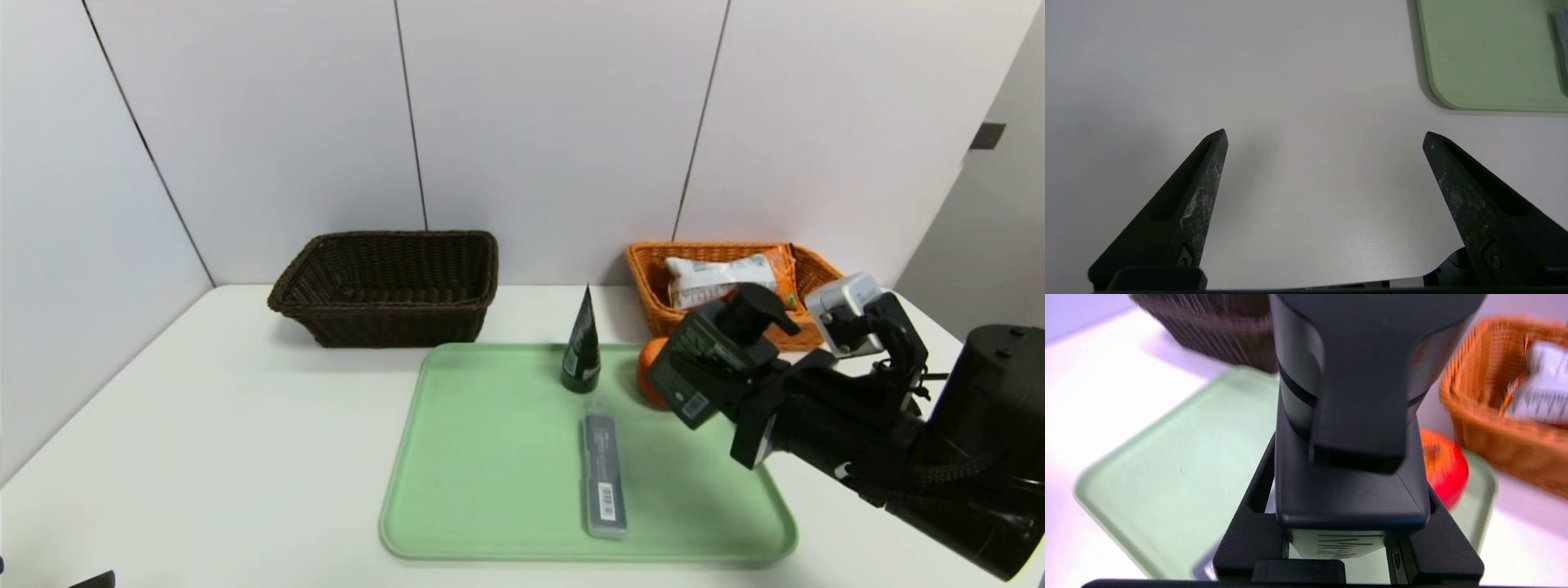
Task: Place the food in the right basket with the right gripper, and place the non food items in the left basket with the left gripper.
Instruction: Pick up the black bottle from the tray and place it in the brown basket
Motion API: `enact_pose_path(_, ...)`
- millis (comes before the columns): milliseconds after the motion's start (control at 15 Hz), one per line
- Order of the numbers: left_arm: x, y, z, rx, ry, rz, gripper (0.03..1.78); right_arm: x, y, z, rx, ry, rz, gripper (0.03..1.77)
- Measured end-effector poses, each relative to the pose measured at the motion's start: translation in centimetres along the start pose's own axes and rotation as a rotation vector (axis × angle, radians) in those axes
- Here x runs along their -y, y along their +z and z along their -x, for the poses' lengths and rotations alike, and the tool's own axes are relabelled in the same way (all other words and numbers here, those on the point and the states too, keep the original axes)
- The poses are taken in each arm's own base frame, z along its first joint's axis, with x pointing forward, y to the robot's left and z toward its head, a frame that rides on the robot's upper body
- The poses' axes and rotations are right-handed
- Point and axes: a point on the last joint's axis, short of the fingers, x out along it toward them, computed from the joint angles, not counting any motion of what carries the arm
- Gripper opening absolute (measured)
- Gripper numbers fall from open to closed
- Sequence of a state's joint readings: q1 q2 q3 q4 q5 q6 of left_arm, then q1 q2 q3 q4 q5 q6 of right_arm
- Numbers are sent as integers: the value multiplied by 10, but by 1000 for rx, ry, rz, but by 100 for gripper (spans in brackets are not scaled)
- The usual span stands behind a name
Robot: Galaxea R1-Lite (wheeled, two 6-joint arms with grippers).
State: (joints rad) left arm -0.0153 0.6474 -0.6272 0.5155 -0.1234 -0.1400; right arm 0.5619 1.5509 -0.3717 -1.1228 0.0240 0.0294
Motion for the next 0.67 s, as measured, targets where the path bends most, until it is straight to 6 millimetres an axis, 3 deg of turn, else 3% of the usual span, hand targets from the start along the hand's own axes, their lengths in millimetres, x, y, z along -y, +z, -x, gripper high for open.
enact_pose_path(467,0,1,0,-2,4,0,169,-22,103,-48,136,99,-102,62)
enact_pose_path(667,0,1,0,0,8,0,169,-35,129,-85,161,141,-118,62)
